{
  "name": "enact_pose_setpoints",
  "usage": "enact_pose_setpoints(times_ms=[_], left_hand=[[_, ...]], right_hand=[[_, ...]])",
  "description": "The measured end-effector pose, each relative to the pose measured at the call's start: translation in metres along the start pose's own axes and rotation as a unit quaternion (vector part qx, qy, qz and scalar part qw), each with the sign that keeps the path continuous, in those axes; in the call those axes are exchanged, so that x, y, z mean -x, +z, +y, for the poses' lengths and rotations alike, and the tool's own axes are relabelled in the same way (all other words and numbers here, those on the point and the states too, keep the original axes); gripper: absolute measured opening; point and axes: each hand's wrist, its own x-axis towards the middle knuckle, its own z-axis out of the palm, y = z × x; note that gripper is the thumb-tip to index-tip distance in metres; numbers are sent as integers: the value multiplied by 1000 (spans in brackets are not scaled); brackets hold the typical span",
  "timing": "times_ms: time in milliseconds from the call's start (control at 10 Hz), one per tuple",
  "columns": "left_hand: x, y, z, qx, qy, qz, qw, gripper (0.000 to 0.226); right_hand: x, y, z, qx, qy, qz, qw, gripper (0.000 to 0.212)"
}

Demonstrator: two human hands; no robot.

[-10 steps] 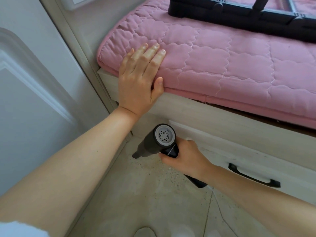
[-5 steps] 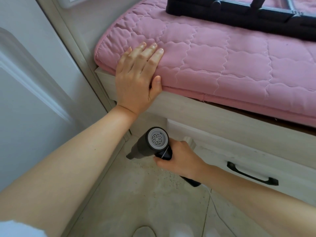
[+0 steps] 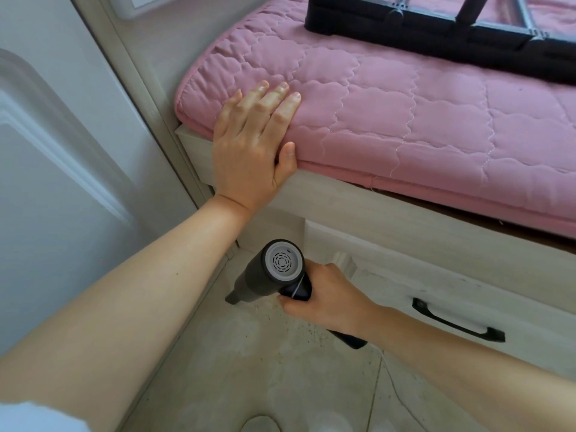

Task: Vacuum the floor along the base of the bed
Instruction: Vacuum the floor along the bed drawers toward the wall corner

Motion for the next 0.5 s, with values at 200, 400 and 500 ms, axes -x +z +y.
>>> enact_pose_setpoints(times_ms=[200,400,500], left_hand=[[0,0,0,0,4,6,1000,60],[0,0,0,0,4,5,1000,59],[-1,-1,0,-1,5,2,1000,59]], right_hand=[[2,2,-6,-6,8,-40,999,24],[9,-3,-14,-8,-1,-81,997,27],[10,-5,-12,-1,1,-64,998,25]])
